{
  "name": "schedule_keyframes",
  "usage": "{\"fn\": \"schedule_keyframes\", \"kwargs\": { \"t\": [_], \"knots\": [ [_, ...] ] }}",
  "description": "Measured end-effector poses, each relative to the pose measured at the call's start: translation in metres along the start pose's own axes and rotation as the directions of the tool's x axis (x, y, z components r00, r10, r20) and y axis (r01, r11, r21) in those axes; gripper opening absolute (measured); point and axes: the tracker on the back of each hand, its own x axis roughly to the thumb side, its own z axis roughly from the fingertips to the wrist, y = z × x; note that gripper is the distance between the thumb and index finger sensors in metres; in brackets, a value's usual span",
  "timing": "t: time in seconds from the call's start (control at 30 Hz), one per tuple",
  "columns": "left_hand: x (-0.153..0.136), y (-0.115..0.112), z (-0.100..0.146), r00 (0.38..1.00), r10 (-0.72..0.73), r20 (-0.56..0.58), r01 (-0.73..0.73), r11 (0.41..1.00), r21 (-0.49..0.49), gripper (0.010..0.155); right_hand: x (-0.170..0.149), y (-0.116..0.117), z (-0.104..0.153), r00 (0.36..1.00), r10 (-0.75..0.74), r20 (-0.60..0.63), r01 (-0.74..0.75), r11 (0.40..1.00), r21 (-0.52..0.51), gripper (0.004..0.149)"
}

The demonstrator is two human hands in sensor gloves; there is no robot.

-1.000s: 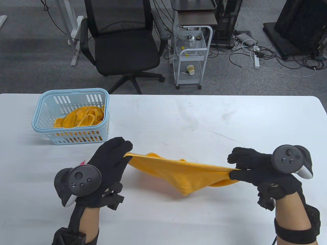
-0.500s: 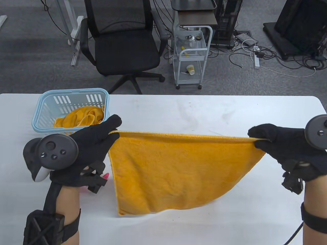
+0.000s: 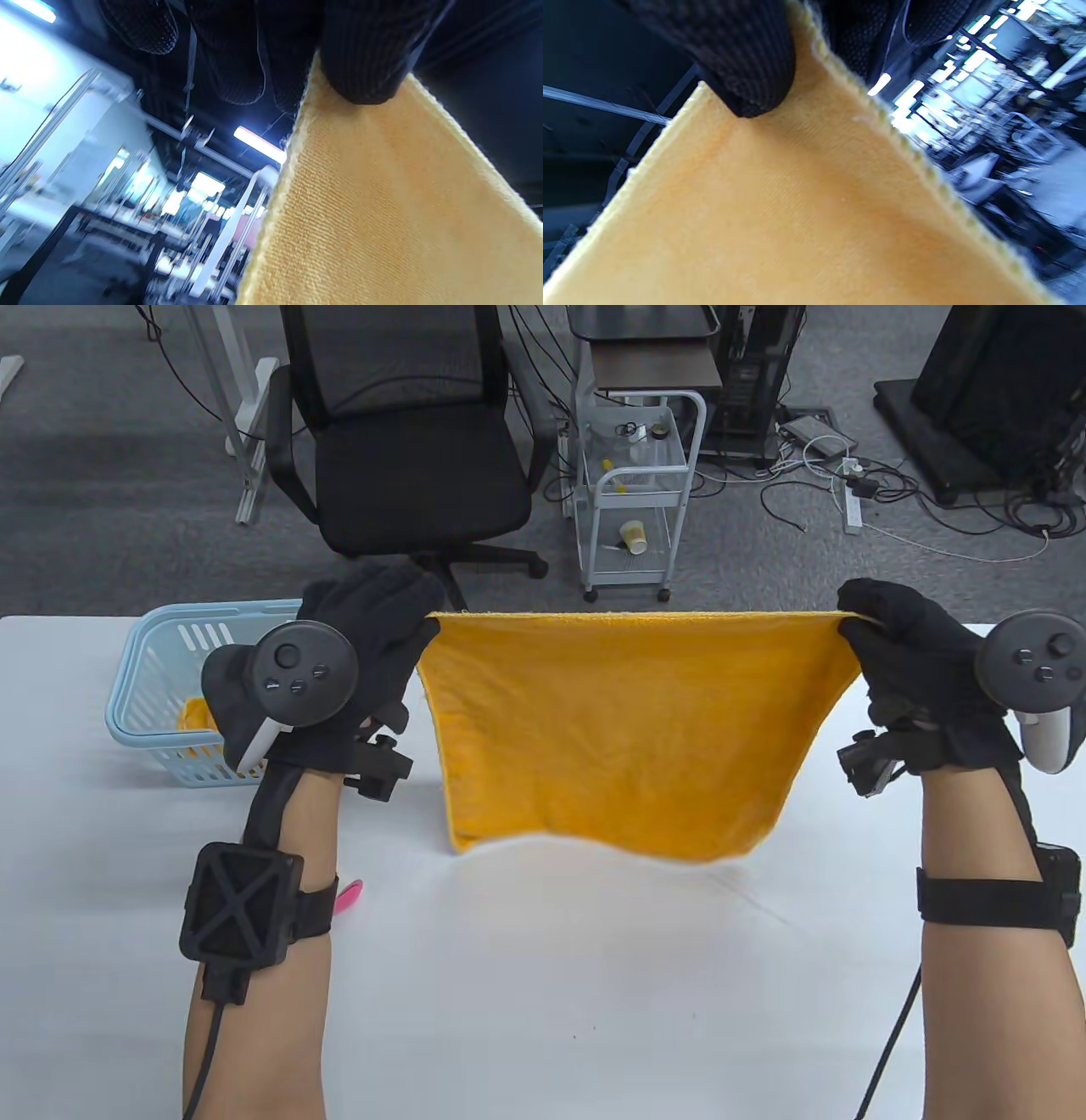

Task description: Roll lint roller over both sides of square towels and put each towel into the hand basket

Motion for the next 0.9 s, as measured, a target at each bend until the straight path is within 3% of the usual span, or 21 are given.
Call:
{"fn": "schedule_keyframes", "kwargs": {
  "t": [0.1,0.17,0.23,0.3,0.4,0.47,0.57,0.67,0.83,0.9],
  "knots": [
    [0.01,0.008,0.021,0.995,-0.057,0.087,0.056,0.998,0.02,0.038,0.003,-0.006,0.017,0.995,-0.021,0.095,0.022,1.0,-0.009,0.037],
    [0.01,-0.003,0.045,0.984,-0.124,0.126,0.13,0.991,-0.036,0.038,-0.002,-0.002,0.034,0.99,0.037,0.139,-0.041,0.999,0.027,0.037],
    [0.008,-0.023,0.072,0.964,-0.207,0.17,0.228,0.967,-0.117,0.038,-0.014,0.01,0.057,0.978,0.123,0.169,-0.143,0.984,0.109,0.037],
    [0.003,-0.058,0.106,0.945,-0.247,0.213,0.296,0.925,-0.24,0.038,-0.034,0.034,0.086,0.952,0.237,0.194,-0.28,0.931,0.234,0.037],
    [-0.005,-0.106,0.145,0.925,-0.283,0.254,0.366,0.845,-0.39,0.038,-0.058,0.064,0.116,0.929,0.307,0.206,-0.364,0.856,0.367,0.037],
    [-0.011,-0.141,0.17,0.929,-0.259,0.266,0.364,0.771,-0.522,0.038,-0.077,0.092,0.142,0.908,0.358,0.219,-0.419,0.753,0.508,0.037],
    [-0.011,-0.184,0.2,0.908,-0.261,0.327,0.418,0.609,-0.675,0.039,-0.096,0.124,0.174,0.866,0.427,0.26,-0.483,0.58,0.655,0.038],
    [-0.004,-0.203,0.222,0.88,-0.253,0.401,0.473,0.516,-0.714,0.039,-0.106,0.142,0.2,0.847,0.443,0.294,-0.493,0.445,0.748,0.038],
    [0.003,-0.211,0.25,0.831,-0.256,0.493,0.555,0.336,-0.761,0.04,-0.112,0.151,0.24,0.803,0.464,0.374,-0.509,0.206,0.836,0.041],
    [0.003,-0.209,0.257,0.823,-0.264,0.503,0.566,0.302,-0.767,0.041,-0.113,0.149,0.247,0.811,0.451,0.373,-0.493,0.183,0.851,0.045]
  ]
}}
